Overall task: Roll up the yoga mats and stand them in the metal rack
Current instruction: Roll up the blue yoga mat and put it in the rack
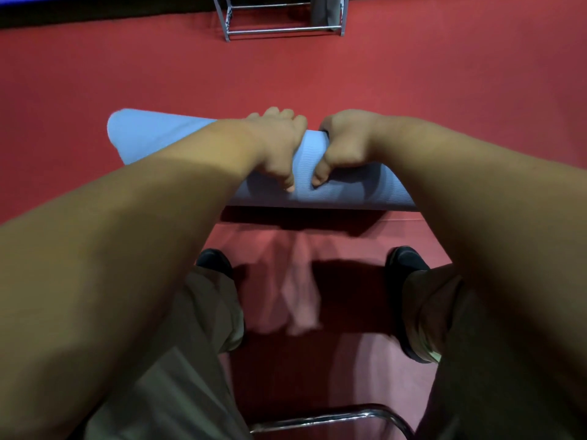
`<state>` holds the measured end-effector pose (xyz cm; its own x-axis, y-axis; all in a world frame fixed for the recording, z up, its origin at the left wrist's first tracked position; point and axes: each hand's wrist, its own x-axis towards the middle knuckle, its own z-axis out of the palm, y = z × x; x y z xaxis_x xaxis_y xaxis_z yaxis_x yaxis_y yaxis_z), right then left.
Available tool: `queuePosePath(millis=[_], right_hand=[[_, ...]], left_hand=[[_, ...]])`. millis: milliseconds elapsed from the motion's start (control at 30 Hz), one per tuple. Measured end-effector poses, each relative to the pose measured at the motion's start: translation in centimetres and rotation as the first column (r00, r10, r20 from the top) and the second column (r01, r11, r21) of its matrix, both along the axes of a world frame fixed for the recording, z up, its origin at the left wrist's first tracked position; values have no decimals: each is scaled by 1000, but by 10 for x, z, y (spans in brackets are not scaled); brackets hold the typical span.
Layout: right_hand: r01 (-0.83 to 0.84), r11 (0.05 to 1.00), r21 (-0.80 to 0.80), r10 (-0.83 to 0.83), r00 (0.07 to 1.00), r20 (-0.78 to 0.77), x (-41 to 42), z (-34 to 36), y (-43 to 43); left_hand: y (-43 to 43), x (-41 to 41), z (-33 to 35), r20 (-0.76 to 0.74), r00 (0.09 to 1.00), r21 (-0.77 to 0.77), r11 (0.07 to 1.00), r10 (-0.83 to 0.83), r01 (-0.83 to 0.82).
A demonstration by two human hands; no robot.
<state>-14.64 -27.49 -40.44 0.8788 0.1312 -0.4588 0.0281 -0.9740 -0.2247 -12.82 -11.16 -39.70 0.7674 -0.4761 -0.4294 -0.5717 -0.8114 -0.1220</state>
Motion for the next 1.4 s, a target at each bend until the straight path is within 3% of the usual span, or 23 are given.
queuePosePath(millis=[167,333,500,700,900,1133,1400], right_hand=[[71,994,82,-68,997,-34,0,7,-6],[15,995,102,-14,1000,-12,1,7,-3],[-65,998,-17,65,998,18,2,5,3],[-50,998,34,50,999,1,0,2,0],[-19,999,38,19,1000,-5,2,0,-5],[7,999,42,-6,1000,-19,1,-1,-4],[5,995,99,0,999,-52,2,-2,-5]], left_hand=[[1,3,9,110,992,-25,997,-64,67],[6,7,17,88,996,-72,997,-31,37],[11,9,17,-2,997,-85,994,72,-72],[10,9,9,-77,994,-82,993,82,-88],[8,10,6,-63,997,-77,996,40,-45],[4,3,4,5,1000,49,999,-4,4],[12,8,6,26,1000,-62,998,-16,18]])
